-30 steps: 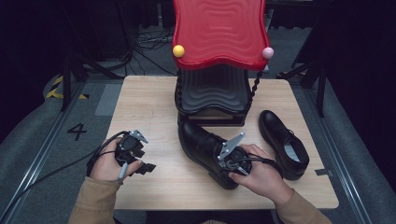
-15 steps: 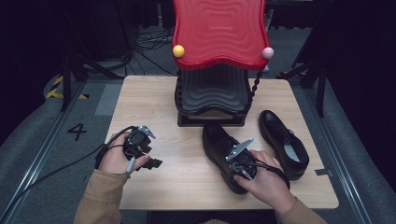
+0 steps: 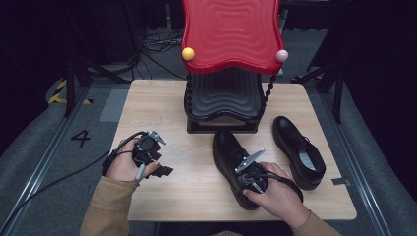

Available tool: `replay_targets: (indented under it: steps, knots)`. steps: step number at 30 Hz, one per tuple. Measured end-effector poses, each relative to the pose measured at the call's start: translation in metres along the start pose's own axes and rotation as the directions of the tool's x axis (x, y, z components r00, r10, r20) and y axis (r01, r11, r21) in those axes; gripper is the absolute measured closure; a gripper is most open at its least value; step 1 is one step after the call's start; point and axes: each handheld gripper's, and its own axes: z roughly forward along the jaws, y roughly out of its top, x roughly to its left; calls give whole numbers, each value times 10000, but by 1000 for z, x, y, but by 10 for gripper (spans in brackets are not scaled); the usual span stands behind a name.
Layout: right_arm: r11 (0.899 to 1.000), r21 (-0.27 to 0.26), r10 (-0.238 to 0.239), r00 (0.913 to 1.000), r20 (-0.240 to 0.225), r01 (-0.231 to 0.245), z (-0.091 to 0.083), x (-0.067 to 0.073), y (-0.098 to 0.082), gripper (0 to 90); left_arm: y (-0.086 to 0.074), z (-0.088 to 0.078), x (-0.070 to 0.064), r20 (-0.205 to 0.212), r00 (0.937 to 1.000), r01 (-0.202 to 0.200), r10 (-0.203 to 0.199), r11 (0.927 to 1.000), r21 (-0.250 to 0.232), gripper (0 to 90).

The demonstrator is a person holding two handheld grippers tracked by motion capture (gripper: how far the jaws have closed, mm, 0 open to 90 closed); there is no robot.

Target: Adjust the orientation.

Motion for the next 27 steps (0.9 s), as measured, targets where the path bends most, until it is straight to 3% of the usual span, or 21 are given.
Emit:
replay_targets:
  steps: [6, 12, 14, 18, 20, 21, 23, 24, 26, 27]
  knots:
    - [9994, -353, 41, 9988, -478, -58, -22, -5, -5, 639, 0, -1, 1, 32, 10000, -3, 4, 9999, -114, 307]
    - [9885, -1473, 235, 9970, -744, -343, -53, -21, -16, 618, 4, 1, 1, -12, 10000, -7, 7, 9999, -120, 305]
    - [9854, -1657, 276, 9971, -708, -391, -58, -25, -18, 615, 4, 2, 1, -4, 10000, -9, 9, 10000, -92, 304]
    - [9691, -2378, 726, 9972, 192, -660, -77, -49, -27, 579, 4, 2, 1, -1, 10000, -6, 6, 9999, -131, 302]
    - [9545, -2798, 1309, 9879, 831, -1029, -86, -65, -36, 567, 3, 1, 2, -12, 10000, 34, -35, 9999, -160, 300]
    - [9545, -2798, 1309, 9879, 831, -1029, -86, -65, -36, 567, 3, 1, 2, -12, 10000, 34, -35, 9999, -160, 300]
    - [9434, -2980, 1841, 9773, 1052, -1456, -94, -78, -43, 564, 2, 1, 2, -15, 10000, 78, -79, 9998, -172, 299]
    - [9327, -3118, 2297, 9652, 1255, -1814, -100, -88, -50, 562, 1, 1, 2, -51, 10000, 81, -82, 9998, -164, 299]
    - [9241, -3158, 2686, 9536, 1364, -2151, -104, -98, -56, 563, 0, 1, 2, -27, 9999, 120, -121, 9998, -153, 298]
    - [9241, -3158, 2686, 9536, 1364, -2151, -104, -98, -56, 563, 0, 1, 2, -27, 9999, 120, -121, 9998, -153, 298]
